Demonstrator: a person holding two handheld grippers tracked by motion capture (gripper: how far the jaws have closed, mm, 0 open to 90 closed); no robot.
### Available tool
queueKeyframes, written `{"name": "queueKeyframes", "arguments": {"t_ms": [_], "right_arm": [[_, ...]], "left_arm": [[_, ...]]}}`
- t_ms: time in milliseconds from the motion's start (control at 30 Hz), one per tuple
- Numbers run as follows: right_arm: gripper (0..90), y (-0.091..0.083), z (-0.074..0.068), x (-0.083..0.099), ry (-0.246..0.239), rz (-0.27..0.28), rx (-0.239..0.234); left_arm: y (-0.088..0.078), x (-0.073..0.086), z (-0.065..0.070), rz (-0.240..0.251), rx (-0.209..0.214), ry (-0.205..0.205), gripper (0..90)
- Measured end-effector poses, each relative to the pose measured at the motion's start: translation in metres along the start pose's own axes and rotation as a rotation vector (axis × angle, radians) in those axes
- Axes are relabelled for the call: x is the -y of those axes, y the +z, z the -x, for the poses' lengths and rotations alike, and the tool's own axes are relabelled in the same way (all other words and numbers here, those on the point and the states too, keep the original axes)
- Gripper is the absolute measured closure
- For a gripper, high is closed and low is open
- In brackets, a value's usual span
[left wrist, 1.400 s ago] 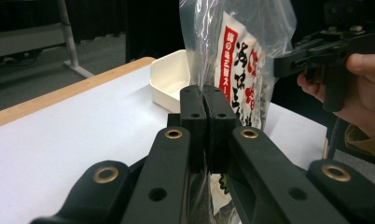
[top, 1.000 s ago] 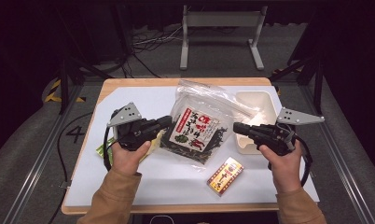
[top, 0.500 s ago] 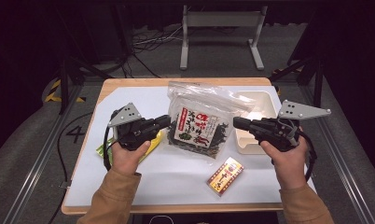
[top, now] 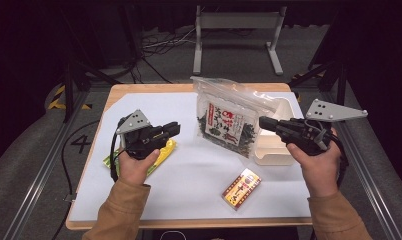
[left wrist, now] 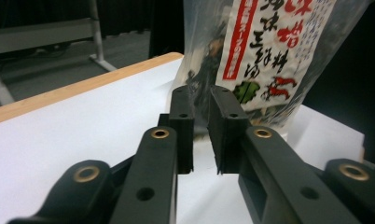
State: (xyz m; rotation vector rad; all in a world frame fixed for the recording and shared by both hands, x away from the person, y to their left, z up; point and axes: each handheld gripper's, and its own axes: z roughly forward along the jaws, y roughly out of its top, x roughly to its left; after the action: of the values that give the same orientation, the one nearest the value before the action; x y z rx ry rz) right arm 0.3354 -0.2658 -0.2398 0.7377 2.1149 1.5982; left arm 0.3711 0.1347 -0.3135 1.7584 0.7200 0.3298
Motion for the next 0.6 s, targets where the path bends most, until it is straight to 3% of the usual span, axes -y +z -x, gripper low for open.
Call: {"name": "queueKeyframes", "arguments": {"t_ms": [200,600], "right_arm": [[90.0,-0.002,0.013,-0.007,-0.015,-0.019,0.048],[90.0,-0.012,0.034,-0.020,-0.063,-0.014,0.116]], "left_arm": [[0.002,0.003,-0.003,-0.024,-0.031,0.011,75.5],[0.002,0.010,-0.014,-0.053,-0.069,-0.010,69.6]]}}
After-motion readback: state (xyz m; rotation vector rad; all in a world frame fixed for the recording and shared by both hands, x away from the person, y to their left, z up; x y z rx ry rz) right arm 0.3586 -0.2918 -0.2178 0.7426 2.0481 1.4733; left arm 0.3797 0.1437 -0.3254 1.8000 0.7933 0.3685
